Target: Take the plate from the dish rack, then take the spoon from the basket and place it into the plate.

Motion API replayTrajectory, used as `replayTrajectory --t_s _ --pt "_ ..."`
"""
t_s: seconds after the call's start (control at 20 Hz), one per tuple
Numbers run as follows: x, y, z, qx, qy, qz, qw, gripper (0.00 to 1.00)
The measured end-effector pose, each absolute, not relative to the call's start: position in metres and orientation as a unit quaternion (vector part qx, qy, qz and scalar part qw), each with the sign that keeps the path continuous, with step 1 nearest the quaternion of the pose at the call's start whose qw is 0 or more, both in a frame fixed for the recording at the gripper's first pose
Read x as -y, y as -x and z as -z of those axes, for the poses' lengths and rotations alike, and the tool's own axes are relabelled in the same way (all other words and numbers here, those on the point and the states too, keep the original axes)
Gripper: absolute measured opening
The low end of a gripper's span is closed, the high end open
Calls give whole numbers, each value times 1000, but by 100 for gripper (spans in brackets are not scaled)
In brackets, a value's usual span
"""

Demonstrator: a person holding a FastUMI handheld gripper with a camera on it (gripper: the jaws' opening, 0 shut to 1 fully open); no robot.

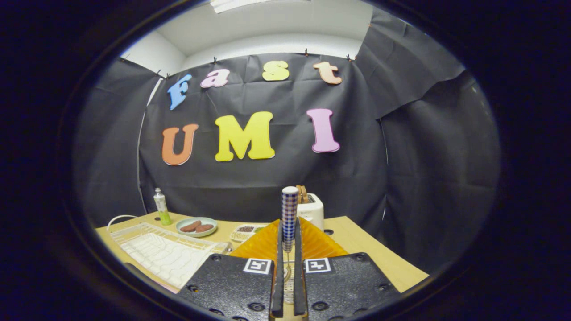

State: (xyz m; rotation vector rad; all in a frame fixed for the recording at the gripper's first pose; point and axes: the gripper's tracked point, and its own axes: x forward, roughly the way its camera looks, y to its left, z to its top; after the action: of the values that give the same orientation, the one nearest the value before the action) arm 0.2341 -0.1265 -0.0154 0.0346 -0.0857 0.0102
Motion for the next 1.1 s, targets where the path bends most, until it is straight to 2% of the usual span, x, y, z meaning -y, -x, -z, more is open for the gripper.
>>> replayTrajectory --t_s 0.2,0.45,0.65,1.1 --pt "107 -184 -20 47 -14 6 999 14" --pt "63 -114 -45 44 -29 -21 998 14" --pt "13 -79 -22 31 7 -53 998 14" --pt "-106 -36 94 21 68 -123 990 14"
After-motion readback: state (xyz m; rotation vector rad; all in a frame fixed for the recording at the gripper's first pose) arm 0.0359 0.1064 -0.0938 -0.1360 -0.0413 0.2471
